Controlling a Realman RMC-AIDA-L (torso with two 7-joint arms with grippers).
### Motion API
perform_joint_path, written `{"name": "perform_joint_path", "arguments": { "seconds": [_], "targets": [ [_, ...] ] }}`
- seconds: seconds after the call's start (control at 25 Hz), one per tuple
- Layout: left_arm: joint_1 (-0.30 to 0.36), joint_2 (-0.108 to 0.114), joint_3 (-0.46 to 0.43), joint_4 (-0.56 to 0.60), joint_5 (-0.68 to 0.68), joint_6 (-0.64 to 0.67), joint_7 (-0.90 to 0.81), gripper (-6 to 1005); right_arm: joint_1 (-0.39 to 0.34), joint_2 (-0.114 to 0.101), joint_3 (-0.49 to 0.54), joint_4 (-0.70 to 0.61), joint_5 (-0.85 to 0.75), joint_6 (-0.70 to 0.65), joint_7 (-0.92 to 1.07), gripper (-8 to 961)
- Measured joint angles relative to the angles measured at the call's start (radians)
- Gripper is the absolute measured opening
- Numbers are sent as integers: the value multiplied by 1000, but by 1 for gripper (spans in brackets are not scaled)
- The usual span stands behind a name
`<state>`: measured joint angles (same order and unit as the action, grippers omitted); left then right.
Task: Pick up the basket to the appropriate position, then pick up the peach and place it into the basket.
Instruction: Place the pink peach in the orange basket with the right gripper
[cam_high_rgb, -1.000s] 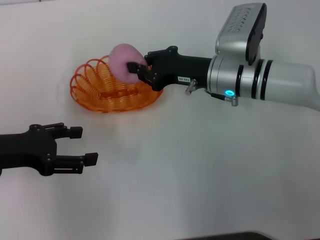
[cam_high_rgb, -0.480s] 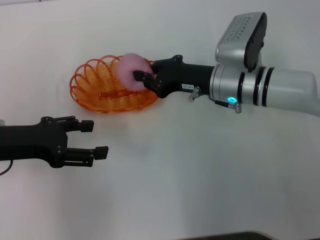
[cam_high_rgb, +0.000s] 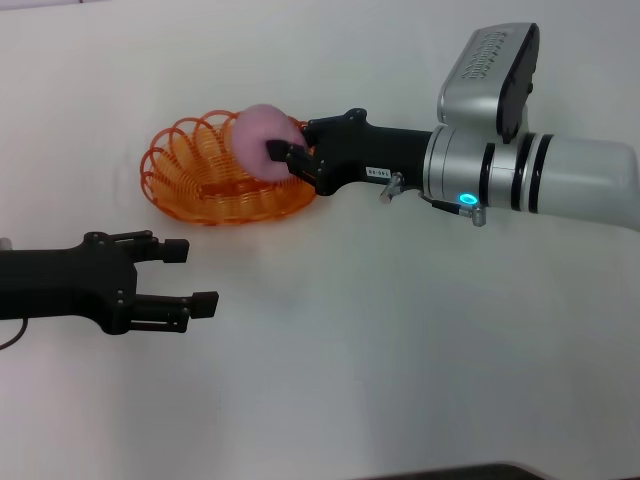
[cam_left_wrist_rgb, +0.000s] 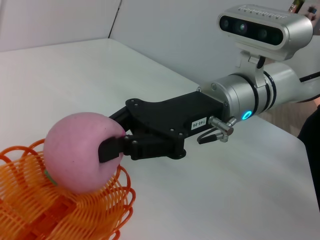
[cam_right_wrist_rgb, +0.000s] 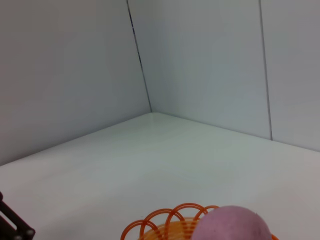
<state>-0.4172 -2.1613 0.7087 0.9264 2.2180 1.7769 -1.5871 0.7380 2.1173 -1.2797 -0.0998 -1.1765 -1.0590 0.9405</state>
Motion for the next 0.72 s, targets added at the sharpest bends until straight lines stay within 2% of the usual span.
{"name": "perform_joint_path", "arguments": {
  "seconds": [0.36, 0.68, 0.72],
  "targets": [
    [-2, 0, 0, 0, 0, -1, 1, 890, 6, -1, -6, 0, 0, -20, -6, 167],
    [-4, 0, 0, 0, 0, -1, 3, 890, 5, -2, -29, -14, 0, -56, -6, 307],
    [-5, 0, 0, 0, 0, -1, 3, 890, 5, -2, -29, -14, 0, -57, -5, 348]
  ]
}}
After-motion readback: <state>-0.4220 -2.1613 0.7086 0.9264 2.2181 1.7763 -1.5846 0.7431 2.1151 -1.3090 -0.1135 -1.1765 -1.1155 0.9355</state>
